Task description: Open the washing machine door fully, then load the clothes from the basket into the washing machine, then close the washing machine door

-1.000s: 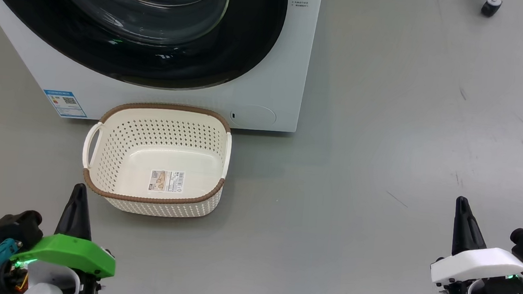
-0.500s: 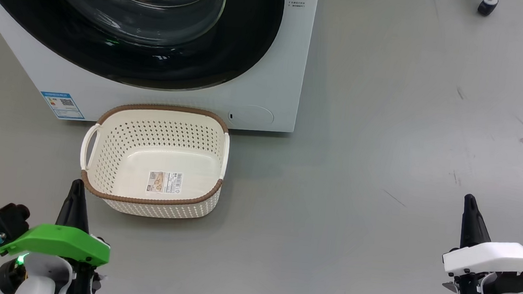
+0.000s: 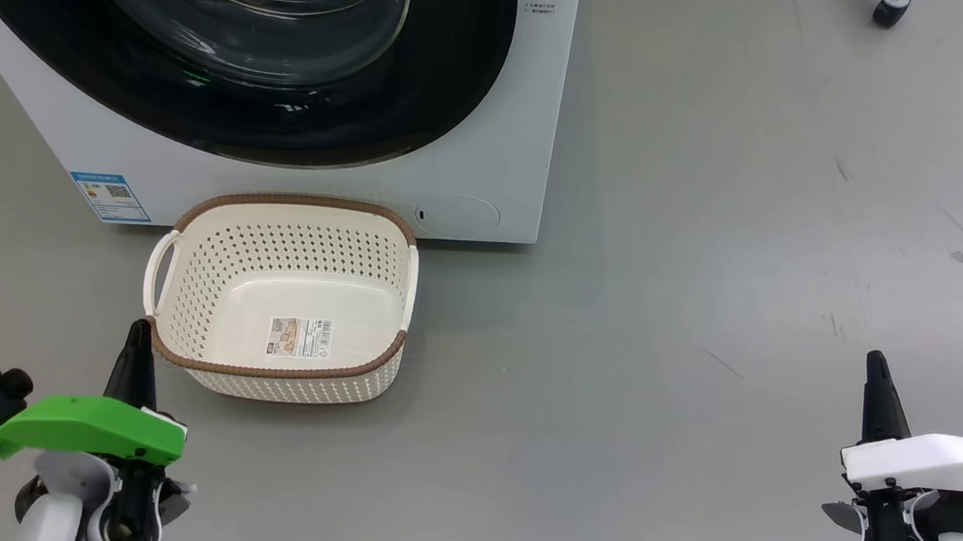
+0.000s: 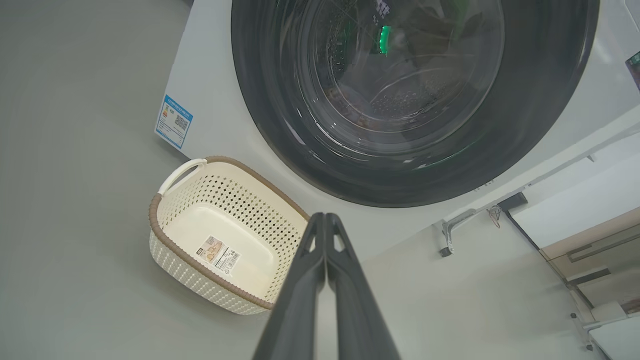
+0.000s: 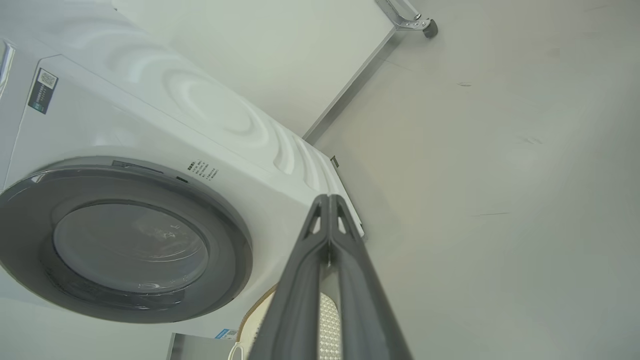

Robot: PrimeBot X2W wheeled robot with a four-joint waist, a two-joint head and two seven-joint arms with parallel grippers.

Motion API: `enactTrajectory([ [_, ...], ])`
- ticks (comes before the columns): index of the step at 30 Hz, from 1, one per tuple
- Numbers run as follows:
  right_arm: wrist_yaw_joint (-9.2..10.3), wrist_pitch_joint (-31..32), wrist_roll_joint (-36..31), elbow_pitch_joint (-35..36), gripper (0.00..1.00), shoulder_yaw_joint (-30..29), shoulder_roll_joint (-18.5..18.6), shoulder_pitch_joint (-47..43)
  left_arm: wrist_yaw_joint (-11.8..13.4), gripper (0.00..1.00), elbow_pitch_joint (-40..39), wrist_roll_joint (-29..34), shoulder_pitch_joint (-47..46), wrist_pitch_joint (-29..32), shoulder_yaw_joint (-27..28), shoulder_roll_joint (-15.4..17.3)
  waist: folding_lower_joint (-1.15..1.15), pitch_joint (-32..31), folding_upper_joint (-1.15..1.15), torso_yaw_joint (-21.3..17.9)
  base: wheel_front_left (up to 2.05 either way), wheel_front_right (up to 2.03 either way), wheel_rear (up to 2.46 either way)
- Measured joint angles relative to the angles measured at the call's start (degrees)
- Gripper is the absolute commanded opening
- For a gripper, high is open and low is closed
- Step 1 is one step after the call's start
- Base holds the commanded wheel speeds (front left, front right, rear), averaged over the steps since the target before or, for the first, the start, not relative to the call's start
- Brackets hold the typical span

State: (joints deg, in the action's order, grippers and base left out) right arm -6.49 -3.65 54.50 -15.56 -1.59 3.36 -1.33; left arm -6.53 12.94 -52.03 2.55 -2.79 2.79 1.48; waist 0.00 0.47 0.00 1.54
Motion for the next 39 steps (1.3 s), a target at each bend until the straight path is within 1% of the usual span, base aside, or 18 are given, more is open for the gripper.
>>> enactTrajectory([
  [39,-0.12,7.4,28.9,-0.2,0.0,-4.7,-1.1,3.5,-0.3,0.0,2.1,-30.4,-4.5,7.4,1.7,0.0,0.0,-0.2,0.0,-1.2,0.0,0.0,0.0],
])
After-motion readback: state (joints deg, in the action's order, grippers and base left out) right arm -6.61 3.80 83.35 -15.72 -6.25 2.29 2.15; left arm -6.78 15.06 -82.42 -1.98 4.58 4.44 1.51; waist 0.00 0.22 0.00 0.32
